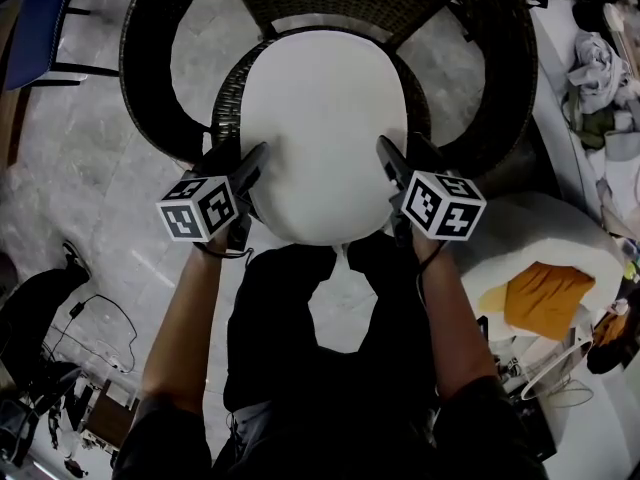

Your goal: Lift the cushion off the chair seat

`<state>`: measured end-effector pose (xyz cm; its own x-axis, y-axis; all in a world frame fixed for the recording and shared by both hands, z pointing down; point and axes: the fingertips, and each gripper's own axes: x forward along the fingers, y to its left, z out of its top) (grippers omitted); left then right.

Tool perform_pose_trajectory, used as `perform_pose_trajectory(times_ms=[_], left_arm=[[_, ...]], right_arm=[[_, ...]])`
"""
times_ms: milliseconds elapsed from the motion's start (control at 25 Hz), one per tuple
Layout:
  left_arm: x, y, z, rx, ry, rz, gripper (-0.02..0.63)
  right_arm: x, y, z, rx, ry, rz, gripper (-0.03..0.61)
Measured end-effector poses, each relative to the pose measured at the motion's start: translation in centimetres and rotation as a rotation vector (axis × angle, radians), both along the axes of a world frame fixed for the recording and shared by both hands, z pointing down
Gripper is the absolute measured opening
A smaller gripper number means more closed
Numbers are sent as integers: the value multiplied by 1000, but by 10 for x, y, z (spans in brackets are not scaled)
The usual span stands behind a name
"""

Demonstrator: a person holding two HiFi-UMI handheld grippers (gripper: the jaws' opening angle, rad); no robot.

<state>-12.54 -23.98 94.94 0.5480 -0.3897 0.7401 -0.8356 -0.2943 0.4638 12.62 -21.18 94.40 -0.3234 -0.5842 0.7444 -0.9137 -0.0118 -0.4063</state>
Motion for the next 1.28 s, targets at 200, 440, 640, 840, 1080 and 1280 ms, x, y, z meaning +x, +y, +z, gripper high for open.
perform_pose_trajectory(times_ms=[200, 440, 640, 840, 1080, 1280], left_arm=[[1, 8, 15, -65, -1, -14, 302], [-2, 9, 22, -77, -27, -35, 299], [-9, 9, 26, -83, -100, -20, 214], [1, 11, 29, -80, -107, -39, 124], [5, 11, 19, -75, -102, -58, 60], [11, 9, -9, -52, -84, -53, 55]], right_arm=[[0, 2, 15, -56, 15, 34, 245], [-3, 6, 32, -119, 38, 36, 245], [-1, 7, 35, -155, 67, 43, 244], [4, 7, 37, -165, 49, 55, 156], [5, 9, 27, -141, 67, 60, 37], [10, 11, -1, -103, 62, 64, 34]])
